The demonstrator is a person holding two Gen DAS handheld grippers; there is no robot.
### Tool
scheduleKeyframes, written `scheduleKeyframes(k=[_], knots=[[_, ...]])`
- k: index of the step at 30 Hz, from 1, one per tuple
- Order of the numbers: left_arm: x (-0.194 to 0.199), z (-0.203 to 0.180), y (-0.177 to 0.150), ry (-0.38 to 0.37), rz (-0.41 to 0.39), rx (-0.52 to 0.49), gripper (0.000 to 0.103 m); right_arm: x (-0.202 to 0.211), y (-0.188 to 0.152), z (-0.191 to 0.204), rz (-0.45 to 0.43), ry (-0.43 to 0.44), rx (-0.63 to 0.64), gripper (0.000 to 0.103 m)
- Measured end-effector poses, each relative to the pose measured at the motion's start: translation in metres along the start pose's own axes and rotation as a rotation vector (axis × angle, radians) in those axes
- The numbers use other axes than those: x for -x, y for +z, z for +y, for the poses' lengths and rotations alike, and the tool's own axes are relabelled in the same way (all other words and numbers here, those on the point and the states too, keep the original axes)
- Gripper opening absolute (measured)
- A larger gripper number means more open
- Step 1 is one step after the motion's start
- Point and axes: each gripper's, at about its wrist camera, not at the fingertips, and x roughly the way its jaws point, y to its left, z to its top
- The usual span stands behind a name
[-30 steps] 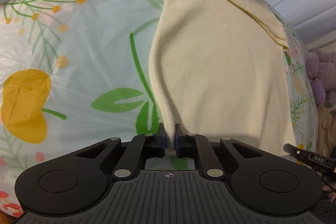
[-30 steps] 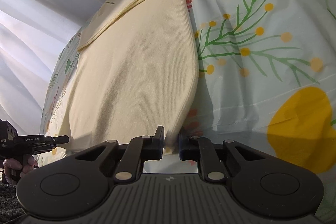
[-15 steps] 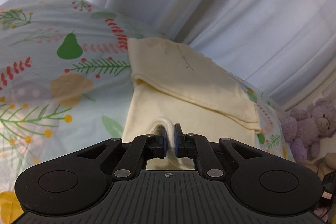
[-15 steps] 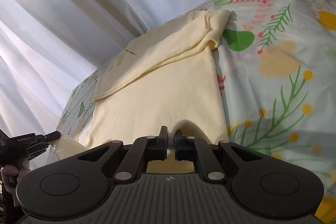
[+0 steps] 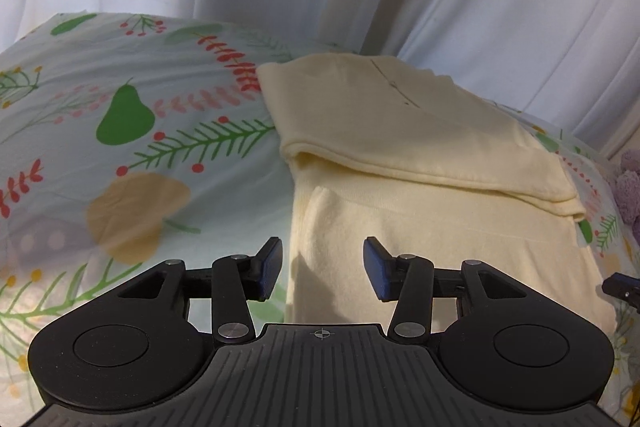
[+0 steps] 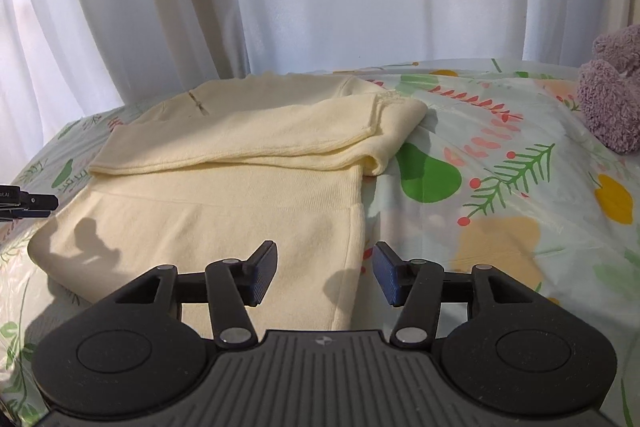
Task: Fold small clothes
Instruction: 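Grasp the sweater hem with both tools and lift it toward the collar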
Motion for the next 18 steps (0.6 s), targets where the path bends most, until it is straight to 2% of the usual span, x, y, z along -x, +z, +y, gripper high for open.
scheduleKeyframes(k=[2, 3, 5, 9, 11, 13, 18], knots=[[-0.010, -0.003, 0.002, -0.013, 0.018, -0.020, 0.049, -0.007, 0.001, 0.001, 0.011, -0.004, 0.007, 0.052], [-0.014, -0.004, 0.003, -0.020, 0.027, -0.024, 0.044, -0.011, 0.002, 0.001, 0.018, -0.009, 0.012, 0.051], [-0.019, -0.008, 0.004, -0.027, 0.033, -0.038, 0.041, -0.018, 0.004, 0.001, 0.035, -0.018, 0.014, 0.045], [-0.024, -0.014, 0.004, -0.031, 0.033, -0.097, 0.018, -0.027, 0.006, 0.000, 0.066, -0.016, 0.015, 0.027], [-0.028, -0.015, 0.004, -0.017, 0.041, -0.117, 0.012, -0.030, 0.007, 0.002, 0.074, -0.029, 0.039, 0.021], [-0.029, -0.013, 0.004, -0.026, 0.041, -0.112, 0.011, -0.029, 0.008, 0.004, 0.060, -0.035, 0.058, 0.008], [-0.014, -0.014, 0.011, -0.037, -0.013, -0.105, 0.010, -0.020, 0.015, 0.014, 0.022, -0.058, 0.104, 0.007]])
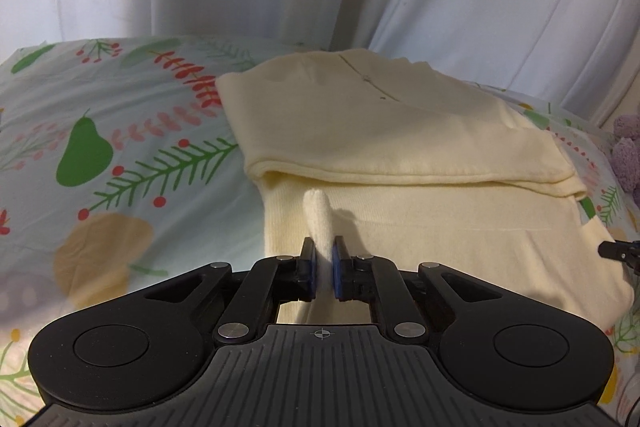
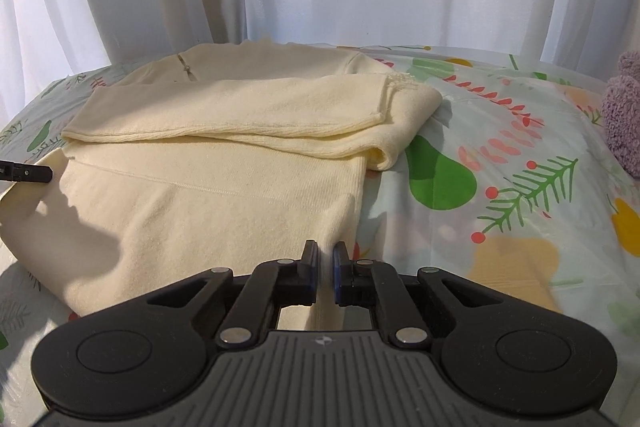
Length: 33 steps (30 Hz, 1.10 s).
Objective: Fold small clothes
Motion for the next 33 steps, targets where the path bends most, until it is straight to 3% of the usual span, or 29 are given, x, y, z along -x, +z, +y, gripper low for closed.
scheduleKeyframes(k=[7, 10, 13, 16, 19, 20, 22, 25, 27, 30, 31, 33], knots=[[0.031, -0.008, 0.055, -0.056, -0.180, -0.019, 0.010, 0.017, 0.043, 0.006, -0.140, -0.041, 0.034, 0.006], [0.016, -0.009, 0.081, -0.018, -0.233, -0.027, 0.010, -0.002, 0.069, 0.004, -0.173, -0.091, 0.027, 0.006], [-0.020, -0.009, 0.096, 0.039, -0.216, -0.043, 0.010, -0.037, 0.085, -0.006, -0.148, -0.120, -0.021, 0.007], [-0.062, -0.009, 0.095, 0.070, -0.136, -0.054, 0.013, -0.068, 0.090, -0.014, -0.080, -0.114, -0.051, 0.007], [-0.078, -0.013, 0.086, 0.047, -0.075, -0.093, 0.027, -0.081, 0.086, -0.015, -0.017, -0.113, -0.051, 0.008], [-0.078, -0.014, 0.081, 0.030, -0.084, -0.108, 0.035, -0.080, 0.085, -0.015, -0.021, -0.106, -0.043, 0.011], [-0.078, -0.013, 0.076, -0.011, -0.090, -0.134, 0.039, -0.078, 0.082, -0.012, -0.012, -0.091, -0.013, 0.014], [-0.085, -0.012, 0.073, -0.008, -0.078, -0.152, 0.034, -0.076, 0.081, -0.009, 0.006, -0.073, 0.022, 0.015], [-0.086, -0.014, 0.071, 0.012, -0.084, -0.171, 0.019, -0.075, 0.081, -0.006, 0.012, -0.061, 0.041, 0.014], [-0.084, -0.013, 0.072, 0.020, -0.098, -0.189, 0.005, -0.074, 0.077, -0.001, 0.028, -0.070, 0.082, 0.014], [-0.080, -0.014, 0.074, 0.018, -0.110, -0.192, 0.005, -0.075, 0.077, 0.001, 0.031, -0.074, 0.103, 0.008], [-0.065, -0.016, 0.082, 0.023, -0.170, -0.201, 0.005, -0.071, 0.079, 0.006, 0.017, -0.076, 0.142, 0.007]])
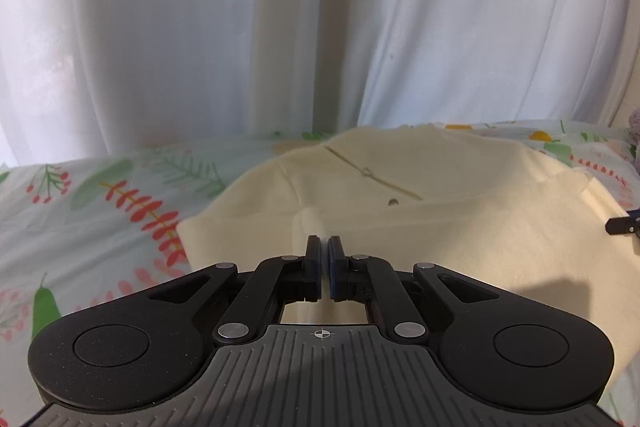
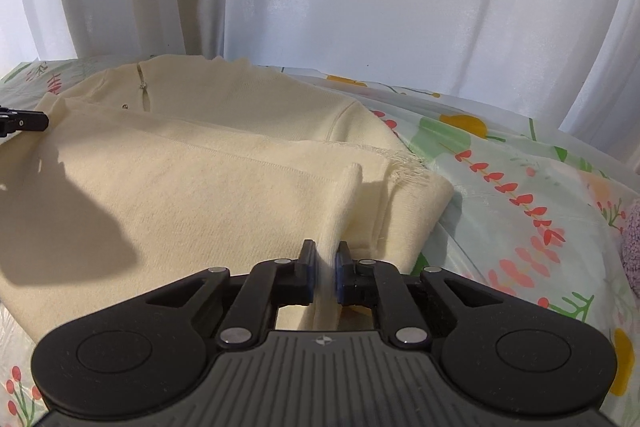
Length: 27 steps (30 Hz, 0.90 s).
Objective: Fold small clothes
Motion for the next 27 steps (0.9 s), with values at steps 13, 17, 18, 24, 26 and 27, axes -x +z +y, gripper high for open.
scheduleKeyframes(k=[13, 17, 18, 24, 26, 27], knots=[[-0.028, 0.013, 0.091, 0.045, -0.089, 0.079, 0.005, -0.023, 0.083, -0.010, -0.130, -0.079, -0.029, 0.006], [-0.036, 0.011, 0.046, -0.032, 0.078, 0.057, 0.033, -0.020, 0.064, -0.006, -0.071, -0.061, 0.018, 0.007], [-0.037, 0.009, 0.037, -0.033, 0.100, 0.045, 0.034, -0.019, 0.055, -0.007, -0.044, -0.061, 0.028, 0.007], [-0.038, 0.012, -0.001, -0.053, 0.163, 0.095, 0.047, -0.015, 0.023, -0.025, 0.015, -0.005, -0.043, 0.009], [-0.040, 0.015, -0.002, -0.062, 0.156, 0.138, 0.044, -0.016, 0.025, -0.025, 0.013, 0.005, -0.060, 0.013], [-0.040, 0.016, 0.000, -0.069, 0.155, 0.156, 0.036, -0.016, 0.028, -0.025, 0.009, 0.020, -0.071, 0.014]])
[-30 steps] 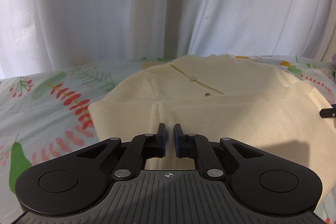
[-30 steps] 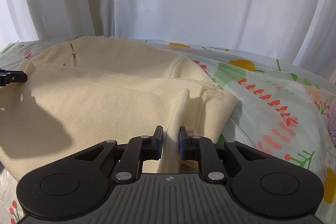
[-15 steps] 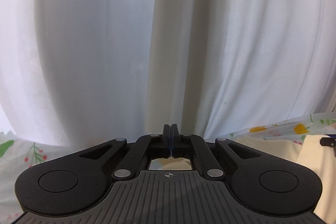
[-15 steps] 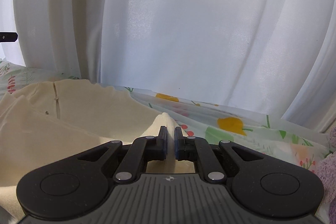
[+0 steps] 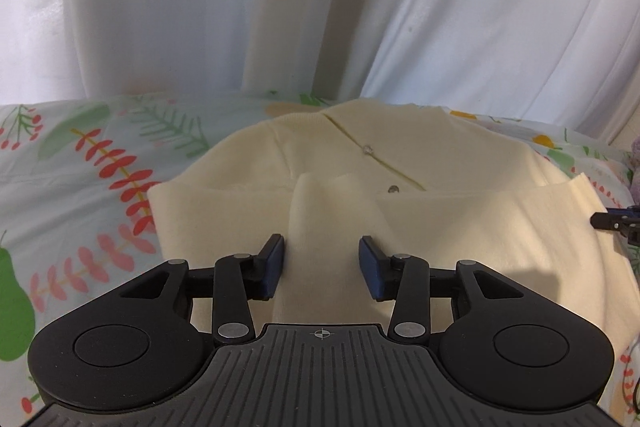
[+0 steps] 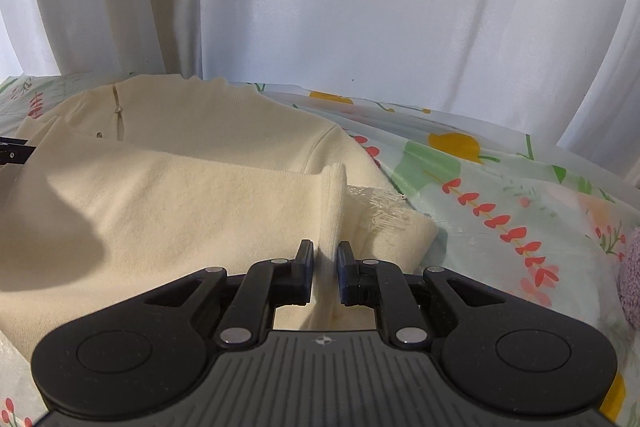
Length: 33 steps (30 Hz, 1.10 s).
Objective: Fold small clothes
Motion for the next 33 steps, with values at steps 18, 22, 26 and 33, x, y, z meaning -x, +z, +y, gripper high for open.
scheduleKeyframes(k=[18, 22, 26, 33], knots=[[0.057, -0.021, 0.064, 0.047, -0.279, -0.095, 0.008, 0.030, 0.048, 0.005, -0.173, -0.037, 0.012, 0.006], [0.029, -0.024, 0.091, 0.141, -0.301, -0.113, 0.008, 0.003, 0.077, -0.003, -0.150, -0.073, -0.038, 0.006], [-0.005, -0.032, 0.097, 0.198, -0.275, -0.150, 0.008, -0.027, 0.093, -0.009, -0.125, -0.080, -0.069, 0.006], [-0.024, -0.021, 0.076, 0.267, -0.188, -0.092, 0.043, -0.019, 0.077, -0.011, -0.159, -0.097, -0.086, 0.025]])
